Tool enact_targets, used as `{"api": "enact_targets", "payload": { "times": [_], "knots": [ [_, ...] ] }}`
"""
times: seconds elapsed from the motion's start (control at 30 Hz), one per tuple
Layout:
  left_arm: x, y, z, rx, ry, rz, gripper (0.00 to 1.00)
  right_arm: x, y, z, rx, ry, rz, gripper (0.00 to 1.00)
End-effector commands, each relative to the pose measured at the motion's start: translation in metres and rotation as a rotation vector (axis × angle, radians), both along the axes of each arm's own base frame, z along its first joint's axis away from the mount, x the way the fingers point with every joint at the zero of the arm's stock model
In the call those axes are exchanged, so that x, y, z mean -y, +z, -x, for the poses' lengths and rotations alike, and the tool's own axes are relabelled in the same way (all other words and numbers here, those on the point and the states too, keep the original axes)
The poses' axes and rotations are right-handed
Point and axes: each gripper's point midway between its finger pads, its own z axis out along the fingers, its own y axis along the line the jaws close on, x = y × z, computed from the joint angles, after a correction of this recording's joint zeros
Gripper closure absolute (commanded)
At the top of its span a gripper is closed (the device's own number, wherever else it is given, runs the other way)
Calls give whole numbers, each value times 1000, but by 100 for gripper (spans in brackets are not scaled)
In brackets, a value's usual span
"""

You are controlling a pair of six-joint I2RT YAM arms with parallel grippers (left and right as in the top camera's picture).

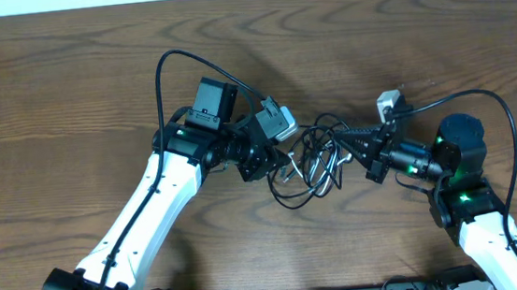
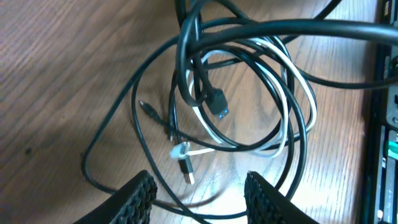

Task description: Untangle cables

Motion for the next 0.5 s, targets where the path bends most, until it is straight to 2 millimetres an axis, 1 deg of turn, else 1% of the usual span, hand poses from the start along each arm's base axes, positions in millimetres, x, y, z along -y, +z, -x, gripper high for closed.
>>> {"api": "enact_targets", "payload": {
  "times": [0.0,0.2,0.47],
  "knots": [
    [-3,4,-2,15,14,-7,53,-5,15,0,21,12,-38,99],
    [-3,4,-2,16,14,-7,53,-7,40,0,70,28,-109,99],
    [-3,5,-2,17,14,-6,53,-7,83,3,177,36,-219,99]
  ]
}}
